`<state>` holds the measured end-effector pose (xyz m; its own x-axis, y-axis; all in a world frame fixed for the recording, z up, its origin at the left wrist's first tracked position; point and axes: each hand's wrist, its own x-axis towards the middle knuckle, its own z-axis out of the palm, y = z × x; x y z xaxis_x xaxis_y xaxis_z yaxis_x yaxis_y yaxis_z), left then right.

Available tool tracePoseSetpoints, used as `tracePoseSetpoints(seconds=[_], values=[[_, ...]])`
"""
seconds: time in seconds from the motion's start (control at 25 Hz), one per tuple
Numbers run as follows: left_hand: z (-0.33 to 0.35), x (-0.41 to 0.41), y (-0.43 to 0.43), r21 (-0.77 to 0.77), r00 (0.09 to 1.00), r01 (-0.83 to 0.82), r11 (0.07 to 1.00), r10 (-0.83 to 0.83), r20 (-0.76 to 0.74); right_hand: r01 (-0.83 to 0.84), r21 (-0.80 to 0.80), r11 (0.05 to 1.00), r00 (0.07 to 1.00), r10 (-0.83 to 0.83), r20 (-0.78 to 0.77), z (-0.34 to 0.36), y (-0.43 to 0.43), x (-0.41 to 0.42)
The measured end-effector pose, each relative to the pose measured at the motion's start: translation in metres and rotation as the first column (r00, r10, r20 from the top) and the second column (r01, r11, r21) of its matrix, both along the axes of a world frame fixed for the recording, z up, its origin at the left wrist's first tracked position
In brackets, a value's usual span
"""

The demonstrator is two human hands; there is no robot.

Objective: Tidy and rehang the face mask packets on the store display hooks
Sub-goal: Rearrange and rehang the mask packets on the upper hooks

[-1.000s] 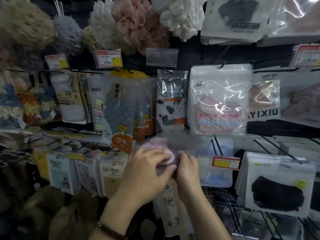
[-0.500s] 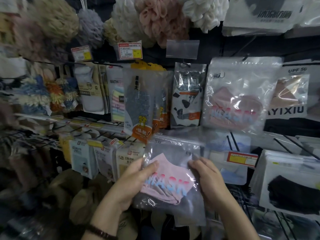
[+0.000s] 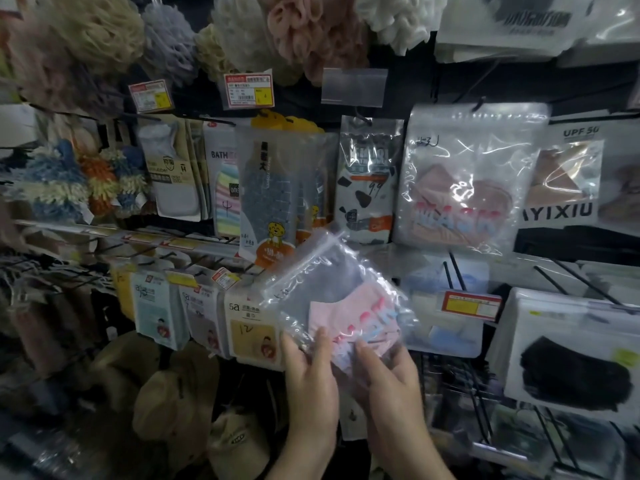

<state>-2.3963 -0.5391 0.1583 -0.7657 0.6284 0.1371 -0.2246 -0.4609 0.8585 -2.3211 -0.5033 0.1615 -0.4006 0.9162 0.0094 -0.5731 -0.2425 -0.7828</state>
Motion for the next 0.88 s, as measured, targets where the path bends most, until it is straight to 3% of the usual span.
tracePoseSetpoints(seconds=[0.12,0.32,0.48,0.72,0.88], values=[[0.012,-0.03,-0.007,-0.066,1.0,-0.021,0.998,0.02,-0.024,0.014,0.097,0.995,0.989,-0.028,0.147,0.005,0.017,0.021],[0.045,-0.084,-0.031,-0.245,0.969,-0.017,0.969,-0.044,-0.244,-0.108,0.217,0.97,0.964,0.049,0.261,0.003,0.038,0.049],[0.04,-0.08,-0.032,-0.313,0.952,0.073,0.947,-0.16,-0.26,-0.104,0.248,0.963,0.963,0.035,0.268,0.002,0.042,0.054],[0.03,-0.07,-0.029,-0.276,0.951,0.076,0.958,-0.153,-0.268,0.042,0.226,0.973,0.979,-0.085,0.186,-0.007,0.041,0.046],[0.034,-0.066,-0.029,-0.247,0.952,0.02,0.969,-0.094,-0.291,0.036,0.223,0.974,0.986,-0.071,0.15,-0.01,0.04,0.042]])
